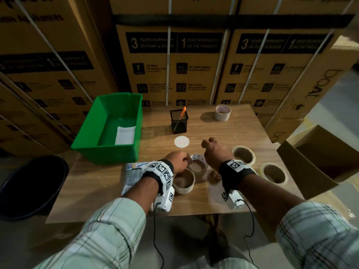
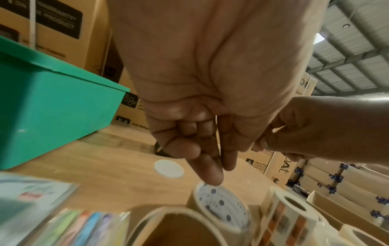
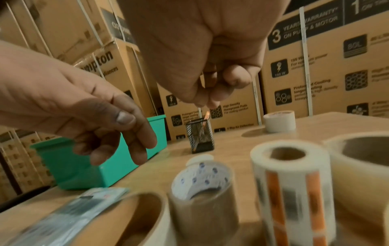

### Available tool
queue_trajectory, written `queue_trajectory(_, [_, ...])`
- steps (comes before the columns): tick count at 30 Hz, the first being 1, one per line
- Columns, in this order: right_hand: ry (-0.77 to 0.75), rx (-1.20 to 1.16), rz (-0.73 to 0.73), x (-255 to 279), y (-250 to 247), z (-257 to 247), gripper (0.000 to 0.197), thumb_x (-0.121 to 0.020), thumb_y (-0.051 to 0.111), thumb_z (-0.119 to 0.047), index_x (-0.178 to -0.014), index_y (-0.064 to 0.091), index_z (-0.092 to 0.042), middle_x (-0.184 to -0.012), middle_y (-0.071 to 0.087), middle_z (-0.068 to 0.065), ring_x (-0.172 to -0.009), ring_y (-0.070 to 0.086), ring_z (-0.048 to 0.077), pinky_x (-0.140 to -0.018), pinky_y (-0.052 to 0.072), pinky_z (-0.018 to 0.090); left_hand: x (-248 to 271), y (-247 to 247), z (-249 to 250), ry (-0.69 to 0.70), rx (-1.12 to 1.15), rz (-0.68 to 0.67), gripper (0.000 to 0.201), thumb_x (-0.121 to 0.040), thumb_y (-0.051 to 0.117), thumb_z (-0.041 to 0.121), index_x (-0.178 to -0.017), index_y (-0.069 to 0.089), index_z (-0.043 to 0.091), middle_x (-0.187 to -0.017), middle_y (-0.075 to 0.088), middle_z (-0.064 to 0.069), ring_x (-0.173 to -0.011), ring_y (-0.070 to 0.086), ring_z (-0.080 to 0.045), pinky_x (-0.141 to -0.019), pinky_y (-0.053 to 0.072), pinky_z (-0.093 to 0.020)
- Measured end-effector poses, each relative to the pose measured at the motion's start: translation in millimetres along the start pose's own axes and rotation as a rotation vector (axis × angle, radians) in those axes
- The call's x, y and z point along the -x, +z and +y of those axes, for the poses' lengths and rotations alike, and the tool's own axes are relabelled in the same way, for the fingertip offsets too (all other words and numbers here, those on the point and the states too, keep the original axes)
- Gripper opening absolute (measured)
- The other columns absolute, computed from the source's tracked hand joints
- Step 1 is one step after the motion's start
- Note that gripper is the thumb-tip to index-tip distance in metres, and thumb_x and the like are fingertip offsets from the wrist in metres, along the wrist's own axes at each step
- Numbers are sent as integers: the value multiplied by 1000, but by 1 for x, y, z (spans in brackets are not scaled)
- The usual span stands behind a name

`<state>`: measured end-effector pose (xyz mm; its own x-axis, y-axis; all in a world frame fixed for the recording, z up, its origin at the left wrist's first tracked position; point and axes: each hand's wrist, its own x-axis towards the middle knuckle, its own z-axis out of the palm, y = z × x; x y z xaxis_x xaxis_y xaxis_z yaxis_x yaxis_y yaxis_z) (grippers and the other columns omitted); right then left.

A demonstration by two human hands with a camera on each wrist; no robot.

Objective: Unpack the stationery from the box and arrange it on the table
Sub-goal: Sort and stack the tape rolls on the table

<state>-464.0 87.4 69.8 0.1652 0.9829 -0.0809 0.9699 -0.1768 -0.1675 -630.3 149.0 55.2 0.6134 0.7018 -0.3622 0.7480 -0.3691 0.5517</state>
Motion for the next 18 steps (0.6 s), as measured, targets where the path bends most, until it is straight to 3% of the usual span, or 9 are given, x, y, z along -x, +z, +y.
queue_trajectory(3, [-24,11,22,-19,-18,22,23,-90,46,-20,-110,56,-21,-111,57,10,-91,61,35,-65,46,36,-29,-16,20,12,-60,-87,26,-92,49,24,-110,64,12,-110,67,-12,-102,61,-30,-92,50,-35])
queue_trajectory(7, [-49,3,5,-50,-37,63,18,-88,46,-22,-100,60,-22,-103,64,9,-86,63,33,-64,46,32,-69,-32,50,3,-41,-156,15,-89,48,18,-88,63,20,-95,69,-11,-91,67,-29,-84,55,-36])
queue_trajectory(12, [-1,2,40,-92,-53,117,17,-91,46,-20,-98,62,-18,-93,67,14,-80,65,35,-64,53,37,-116,-41,85,-12,-30,-170,15,-91,47,16,-87,61,21,-92,68,-6,-83,66,-22,-79,51,-29])
queue_trajectory(18, [38,36,-149,-167,-52,181,34,-91,53,-24,-124,55,-22,-128,57,9,-113,56,30,-92,50,38,-173,-35,98,-85,-32,-175,26,-92,44,18,-100,67,10,-103,70,-13,-93,66,-29,-85,52,-34])
